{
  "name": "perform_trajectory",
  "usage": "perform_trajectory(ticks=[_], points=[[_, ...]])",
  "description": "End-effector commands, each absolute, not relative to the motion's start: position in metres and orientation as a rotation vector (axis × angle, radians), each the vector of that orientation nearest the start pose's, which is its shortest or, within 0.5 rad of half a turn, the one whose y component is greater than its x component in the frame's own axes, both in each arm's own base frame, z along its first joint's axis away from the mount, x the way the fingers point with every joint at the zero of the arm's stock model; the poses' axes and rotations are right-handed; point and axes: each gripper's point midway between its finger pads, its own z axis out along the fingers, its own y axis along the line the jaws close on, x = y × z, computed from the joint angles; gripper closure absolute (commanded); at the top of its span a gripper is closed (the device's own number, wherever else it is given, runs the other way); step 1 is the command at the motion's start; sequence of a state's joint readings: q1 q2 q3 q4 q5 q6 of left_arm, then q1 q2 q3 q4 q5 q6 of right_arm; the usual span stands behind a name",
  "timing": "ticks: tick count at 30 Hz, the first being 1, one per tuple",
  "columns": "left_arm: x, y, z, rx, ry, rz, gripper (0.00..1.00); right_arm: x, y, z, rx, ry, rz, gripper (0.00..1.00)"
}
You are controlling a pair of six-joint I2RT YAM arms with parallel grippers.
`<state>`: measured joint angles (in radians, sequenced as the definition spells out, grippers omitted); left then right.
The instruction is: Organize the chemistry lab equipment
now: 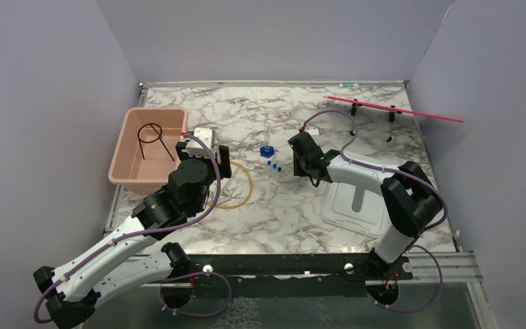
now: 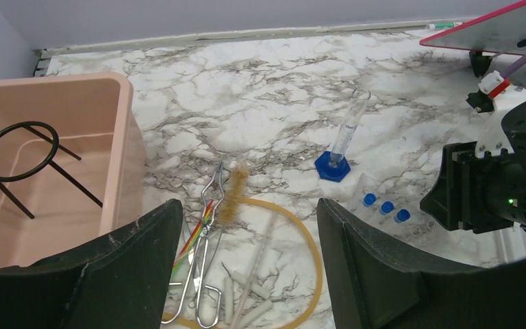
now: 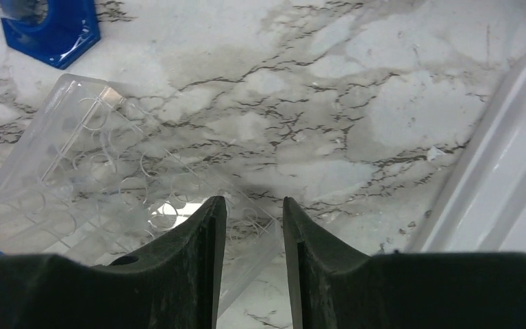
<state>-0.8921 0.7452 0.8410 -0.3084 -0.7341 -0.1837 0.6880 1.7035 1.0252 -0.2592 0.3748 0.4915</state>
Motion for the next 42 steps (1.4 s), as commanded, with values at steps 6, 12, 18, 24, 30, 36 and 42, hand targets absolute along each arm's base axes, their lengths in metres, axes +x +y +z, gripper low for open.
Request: perform_trajectory(ticks=[6,12,18,24,30,36,42], points=[[0.252,-0.135,0.289,0.086,1.732,-0.145,0.25,0.329,0.156,0.042,0.03,2.433,-0.124,0.61],[0.253,-0.141,0.286,0.104,1.749,-0.155,0.25,0.327,0.134,0.046,0.095,2.431,-0.152,0.62],[0.255,-0.147,0.281,0.124,1.774,-0.156,0.24,0.327,0.129,0.054,0.104,2.411,-0.133,0.62],[0.255,-0.159,0.274,0.137,1.804,-0.205,0.23,0.33,0.141,0.091,0.085,2.349,-0.007,0.58],[0.264,-0.165,0.262,0.105,1.859,-0.228,0.21,0.331,0.169,0.146,-0.073,2.25,0.2,0.49],[0.295,-0.155,0.24,0.002,1.973,-0.309,0.24,0.336,0.223,0.188,-0.307,2.114,0.453,0.4],[0.314,-0.156,0.222,-0.035,2.04,-0.424,0.23,0.365,0.287,0.188,-0.442,2.043,0.484,0.32]])
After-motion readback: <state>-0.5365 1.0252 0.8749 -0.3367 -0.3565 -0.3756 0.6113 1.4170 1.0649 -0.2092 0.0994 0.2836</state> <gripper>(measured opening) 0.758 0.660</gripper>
